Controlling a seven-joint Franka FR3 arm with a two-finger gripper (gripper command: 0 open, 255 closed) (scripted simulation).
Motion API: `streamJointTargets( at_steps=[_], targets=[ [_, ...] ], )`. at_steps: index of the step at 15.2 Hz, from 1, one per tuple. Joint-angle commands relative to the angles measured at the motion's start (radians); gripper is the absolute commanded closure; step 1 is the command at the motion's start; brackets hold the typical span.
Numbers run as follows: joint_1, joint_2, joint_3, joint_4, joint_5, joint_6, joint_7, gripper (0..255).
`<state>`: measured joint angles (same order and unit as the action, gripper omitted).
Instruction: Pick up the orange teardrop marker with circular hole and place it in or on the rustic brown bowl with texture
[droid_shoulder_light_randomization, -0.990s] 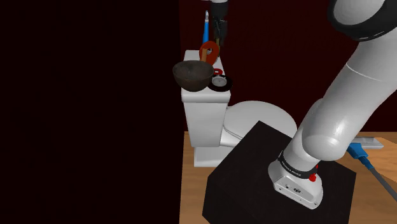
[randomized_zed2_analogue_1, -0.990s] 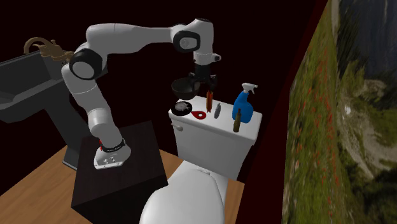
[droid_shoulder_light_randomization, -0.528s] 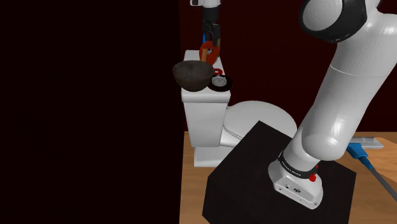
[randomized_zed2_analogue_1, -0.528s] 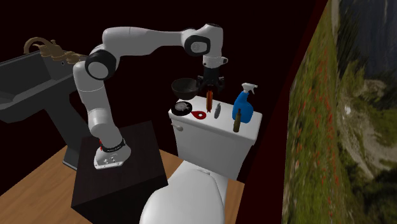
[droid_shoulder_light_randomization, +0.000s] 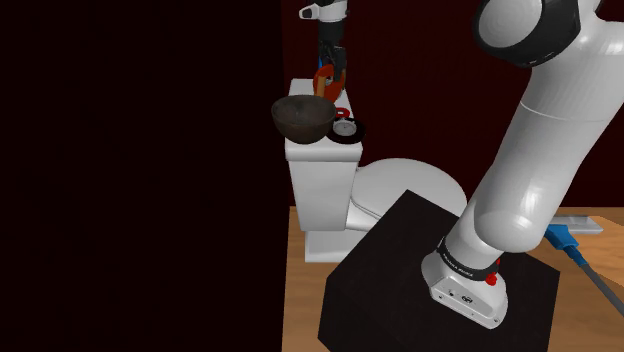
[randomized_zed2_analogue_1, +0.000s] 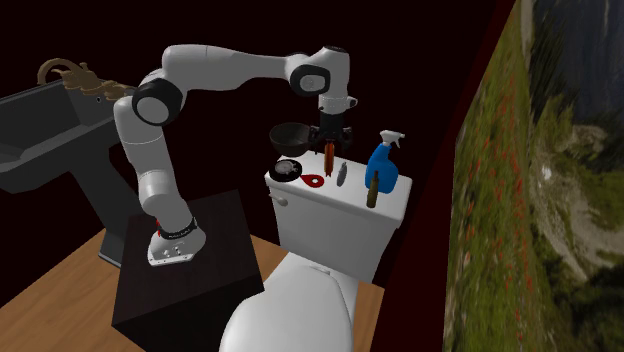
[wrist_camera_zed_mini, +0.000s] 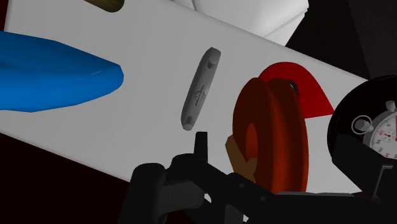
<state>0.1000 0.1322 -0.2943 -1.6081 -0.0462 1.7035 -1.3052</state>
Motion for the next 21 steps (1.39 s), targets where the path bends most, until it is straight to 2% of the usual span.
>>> streamJointTargets(
  at_steps=[1,3,4,13,21],
  targets=[
    [0.0,0.0,0.0,-0.001,0.0,0.001,0.0,0],
    [0.0,0.0,0.0,-0.001,0.0,0.001,0.0,0],
    [0.0,0.0,0.0,-0.001,0.0,0.001,0.0,255],
    [0.0,0.0,0.0,-0.001,0.0,0.001,0.0,255],
    [-0.004,0.015,-0.002,0.127,0.005,-0.112,-0.01,255]
  ],
)
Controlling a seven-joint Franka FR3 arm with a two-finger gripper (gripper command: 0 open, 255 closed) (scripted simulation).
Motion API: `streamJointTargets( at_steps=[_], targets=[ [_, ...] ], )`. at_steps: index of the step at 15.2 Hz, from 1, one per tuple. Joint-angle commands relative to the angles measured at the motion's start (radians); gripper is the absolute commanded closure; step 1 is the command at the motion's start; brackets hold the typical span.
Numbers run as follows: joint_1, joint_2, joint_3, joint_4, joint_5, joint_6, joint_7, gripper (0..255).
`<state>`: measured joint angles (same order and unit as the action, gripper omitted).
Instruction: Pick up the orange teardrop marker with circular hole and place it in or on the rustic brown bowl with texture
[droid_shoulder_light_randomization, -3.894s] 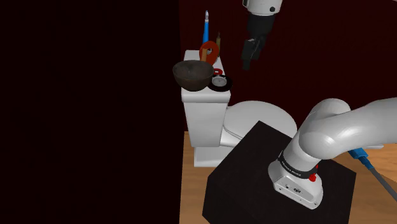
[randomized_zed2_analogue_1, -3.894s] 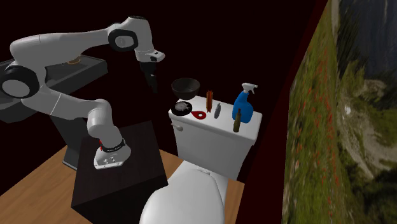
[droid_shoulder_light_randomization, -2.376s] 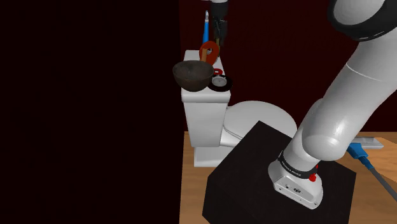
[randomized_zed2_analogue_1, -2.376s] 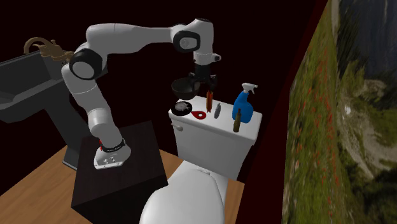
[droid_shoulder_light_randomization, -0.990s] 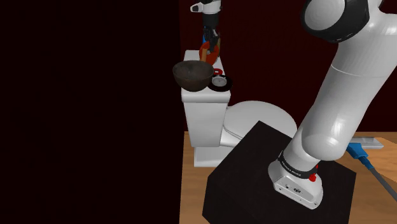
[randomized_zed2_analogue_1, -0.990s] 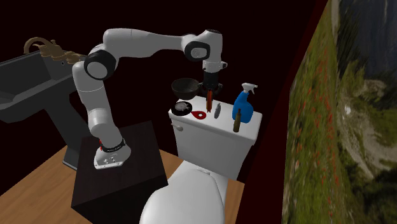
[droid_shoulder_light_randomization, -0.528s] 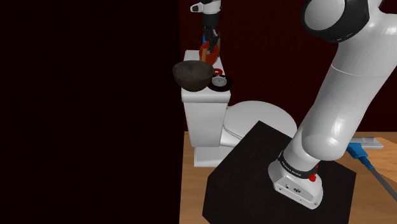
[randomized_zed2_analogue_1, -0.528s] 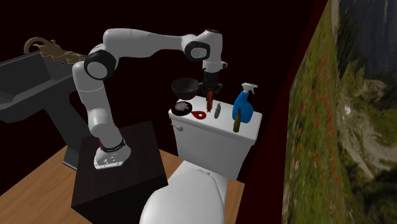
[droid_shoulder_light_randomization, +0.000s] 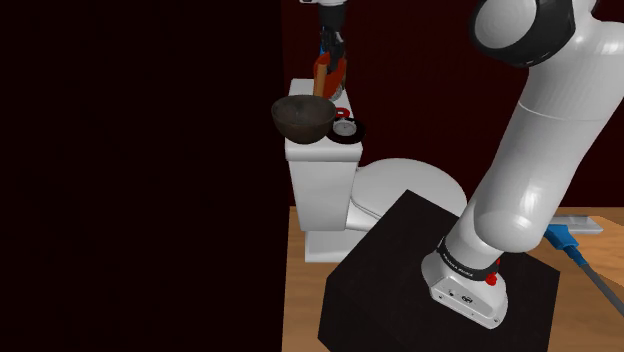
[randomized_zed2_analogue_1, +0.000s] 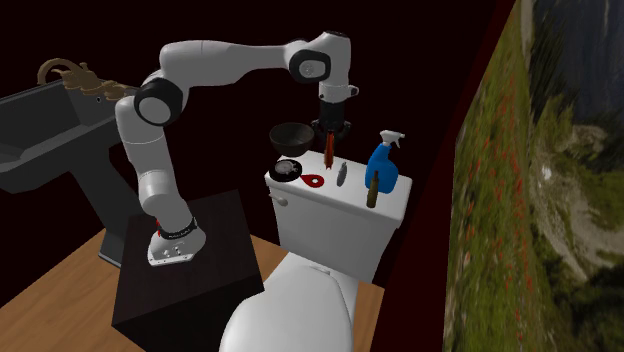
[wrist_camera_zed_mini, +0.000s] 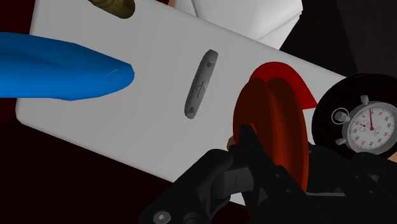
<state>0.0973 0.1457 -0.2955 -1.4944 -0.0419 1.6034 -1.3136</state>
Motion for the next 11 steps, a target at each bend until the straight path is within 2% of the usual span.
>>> streamJointTargets(
  at_steps=[1,11],
  targets=[
    [-0.002,0.005,-0.001,0.031,0.002,-0.026,-0.003,255],
    [-0.014,0.059,-0.006,0.24,0.017,-0.183,-0.022,255]
  ],
)
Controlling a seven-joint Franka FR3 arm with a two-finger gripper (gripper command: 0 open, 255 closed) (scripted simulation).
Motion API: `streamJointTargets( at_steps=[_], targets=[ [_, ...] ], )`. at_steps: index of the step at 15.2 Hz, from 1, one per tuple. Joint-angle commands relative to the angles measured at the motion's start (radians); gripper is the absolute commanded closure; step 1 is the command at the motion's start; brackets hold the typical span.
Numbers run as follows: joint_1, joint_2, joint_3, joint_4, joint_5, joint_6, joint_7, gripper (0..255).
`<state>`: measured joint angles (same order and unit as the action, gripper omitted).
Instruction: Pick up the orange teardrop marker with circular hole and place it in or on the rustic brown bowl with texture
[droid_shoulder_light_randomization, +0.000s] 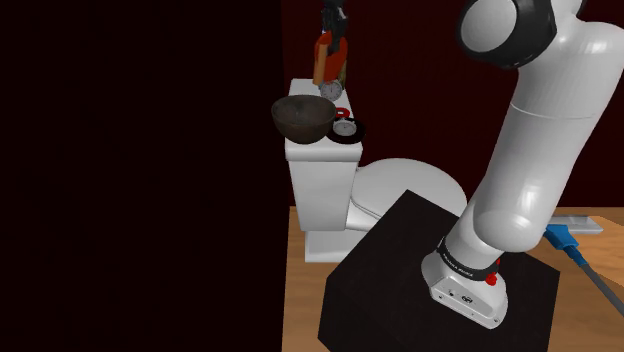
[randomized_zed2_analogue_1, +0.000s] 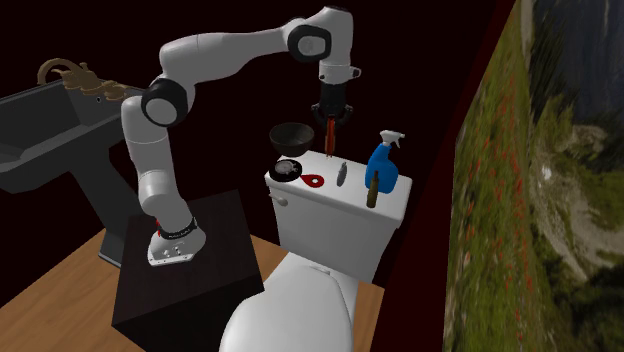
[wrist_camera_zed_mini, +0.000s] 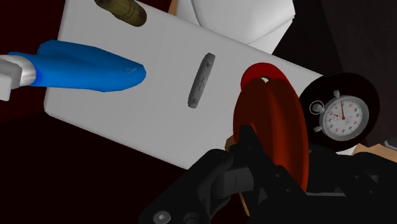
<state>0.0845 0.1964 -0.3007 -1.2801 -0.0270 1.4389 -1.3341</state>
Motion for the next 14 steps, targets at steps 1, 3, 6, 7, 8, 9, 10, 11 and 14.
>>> streamJointTargets(
  at_steps=[1,3,6,7,8,9,10,11,14],
  targets=[
    [-0.004,0.016,-0.001,0.051,0.005,-0.035,-0.004,255],
    [-0.009,0.034,-0.002,0.104,0.01,-0.071,-0.009,255],
    [-0.018,0.066,-0.005,0.193,0.02,-0.128,-0.017,255],
    [-0.022,0.079,-0.005,0.226,0.024,-0.149,-0.02,255],
    [-0.027,0.093,-0.006,0.261,0.028,-0.17,-0.023,255],
    [-0.032,0.108,-0.007,0.299,0.033,-0.193,-0.027,255],
    [-0.038,0.126,-0.008,0.34,0.038,-0.217,-0.03,255],
    [-0.045,0.145,-0.009,0.385,0.045,-0.243,-0.033,255],
    [-0.069,0.207,-0.009,0.521,0.064,-0.317,-0.042,255]
  ],
)
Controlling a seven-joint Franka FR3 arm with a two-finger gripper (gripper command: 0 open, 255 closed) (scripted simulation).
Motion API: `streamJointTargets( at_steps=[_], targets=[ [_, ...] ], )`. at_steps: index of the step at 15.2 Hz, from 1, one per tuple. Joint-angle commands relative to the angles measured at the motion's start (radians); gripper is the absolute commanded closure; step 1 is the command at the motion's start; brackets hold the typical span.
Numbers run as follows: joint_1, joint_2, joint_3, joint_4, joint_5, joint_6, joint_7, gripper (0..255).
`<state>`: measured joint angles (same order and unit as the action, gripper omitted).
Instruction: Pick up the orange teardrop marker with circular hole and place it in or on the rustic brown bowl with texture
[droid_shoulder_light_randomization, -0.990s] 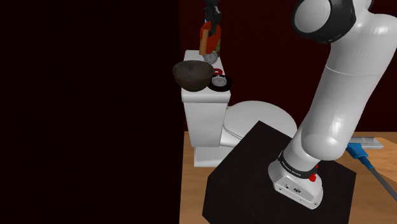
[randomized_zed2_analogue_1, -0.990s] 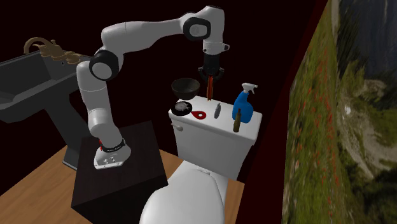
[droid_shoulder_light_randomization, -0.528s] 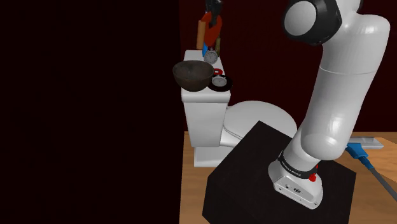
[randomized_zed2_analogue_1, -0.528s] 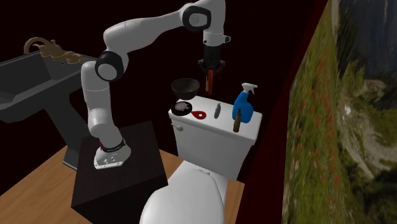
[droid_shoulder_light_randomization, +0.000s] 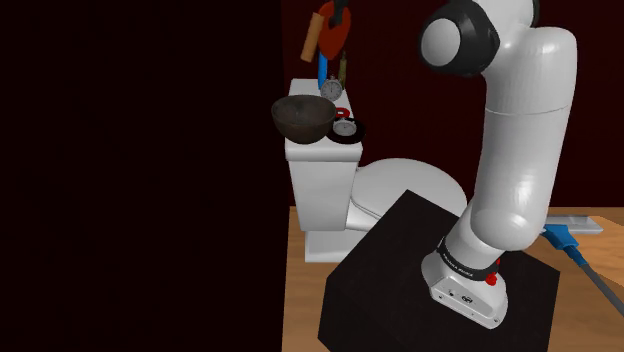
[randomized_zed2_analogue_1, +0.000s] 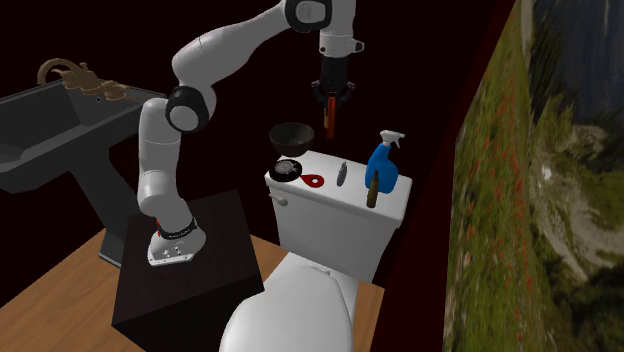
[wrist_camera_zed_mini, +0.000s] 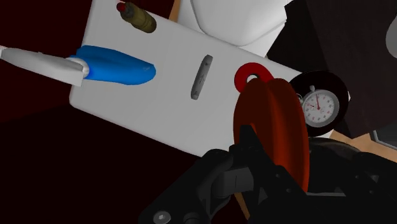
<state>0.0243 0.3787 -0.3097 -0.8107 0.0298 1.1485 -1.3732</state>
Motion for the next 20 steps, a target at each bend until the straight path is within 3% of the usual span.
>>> streamJointTargets(
  at_steps=[1,8,16,20],
  targets=[
    [0.018,-0.013,0.005,0.001,-0.005,-0.015,0.019,255],
    [0.17,-0.177,0.055,-0.179,-0.061,-0.005,0.185,255],
    [0.306,-0.25,0.14,-0.205,-0.082,-0.063,0.392,255],
    [0.314,-0.313,0.144,-0.354,-0.091,0.023,0.404,255]
  ],
)
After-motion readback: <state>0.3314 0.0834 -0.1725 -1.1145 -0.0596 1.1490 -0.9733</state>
